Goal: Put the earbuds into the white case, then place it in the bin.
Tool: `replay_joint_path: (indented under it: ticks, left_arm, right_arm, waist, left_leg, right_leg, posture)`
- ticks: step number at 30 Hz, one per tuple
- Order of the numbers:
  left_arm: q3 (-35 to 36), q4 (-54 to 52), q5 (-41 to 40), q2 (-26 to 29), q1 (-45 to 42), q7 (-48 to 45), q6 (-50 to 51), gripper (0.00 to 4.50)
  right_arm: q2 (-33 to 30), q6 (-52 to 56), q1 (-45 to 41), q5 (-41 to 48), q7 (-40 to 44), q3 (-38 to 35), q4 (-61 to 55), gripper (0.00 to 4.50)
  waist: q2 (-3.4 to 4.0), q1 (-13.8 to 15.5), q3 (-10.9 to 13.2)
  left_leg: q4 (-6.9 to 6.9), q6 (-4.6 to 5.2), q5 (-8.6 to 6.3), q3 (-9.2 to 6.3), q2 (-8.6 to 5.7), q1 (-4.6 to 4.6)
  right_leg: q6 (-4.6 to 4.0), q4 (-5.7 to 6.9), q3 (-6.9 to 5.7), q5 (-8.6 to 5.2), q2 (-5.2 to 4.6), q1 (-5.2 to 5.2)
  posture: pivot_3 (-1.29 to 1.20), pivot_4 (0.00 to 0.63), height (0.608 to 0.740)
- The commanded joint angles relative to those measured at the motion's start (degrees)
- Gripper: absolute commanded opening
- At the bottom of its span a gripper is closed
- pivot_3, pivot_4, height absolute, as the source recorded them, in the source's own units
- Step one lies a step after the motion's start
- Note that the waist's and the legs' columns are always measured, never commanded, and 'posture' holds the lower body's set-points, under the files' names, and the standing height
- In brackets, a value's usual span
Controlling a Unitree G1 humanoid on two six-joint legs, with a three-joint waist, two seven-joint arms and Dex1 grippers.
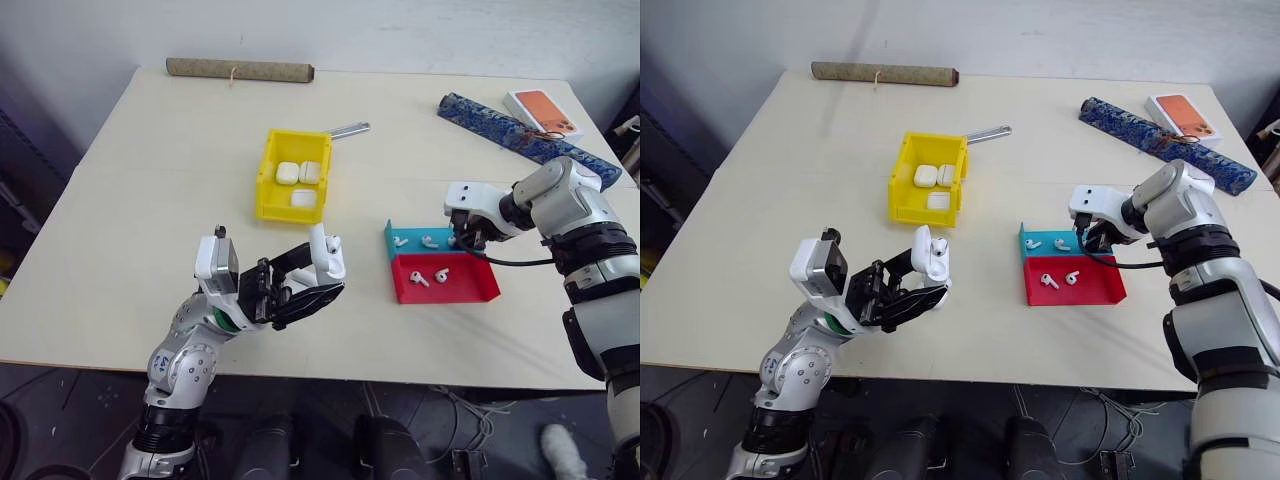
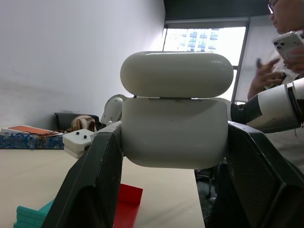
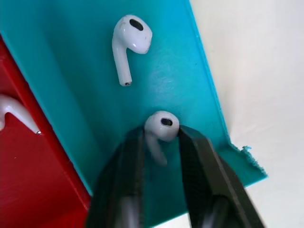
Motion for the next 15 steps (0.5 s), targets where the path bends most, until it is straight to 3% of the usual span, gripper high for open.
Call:
replay_joint_path:
  ticks: [1, 11, 15]
  left_arm:
    - [0.4, -2.5, -0.8, 0.2, 0.0, -0.2, -0.2, 2.77]
    - [0.4, -1.9, -0.8, 0.1, -0.5, -0.4, -0.4, 2.77]
    - [0.3, -1.8, -1.0, -0.1, -0.7, -0.5, -0.4, 2.77]
  right_arm:
    - [0.1, 0.8, 0.6, -0.2, 0.9, -0.8, 0.3, 0.66]
    - [-0.6, 0.9, 1.5, 1.2, 0.3, -3.6, -1.5, 0.5]
    - [-2.9, 3.8, 0.9, 6.1, 3.4, -8.8, -6.7, 0.5]
  waist:
    - [0.0, 0.0, 0.0]
    - [0.0, 0.0, 0.0]
    - [0.01, 0.0, 0.0]
  left_leg:
    - [0.0, -0.01, 0.0, 0.0, 0.0, 0.0]
    - [0.01, -0.01, 0.0, 0.0, 0.0, 0.01]
    - [0.01, -0.01, 0.0, 0.01, 0.0, 0.01]
  right_leg:
    - [0.0, 0.01, 0.0, 0.0, 0.0, 0.0]
    - [0.0, 0.03, 0.01, 0.0, 0.0, 0.0]
    - [0.0, 0.06, 0.02, 0.0, -0.01, -0.02]
  posture:
    - [0.0, 0.15, 0.74]
    - [0.0, 0.15, 0.74]
    - [0.0, 0.15, 0.74]
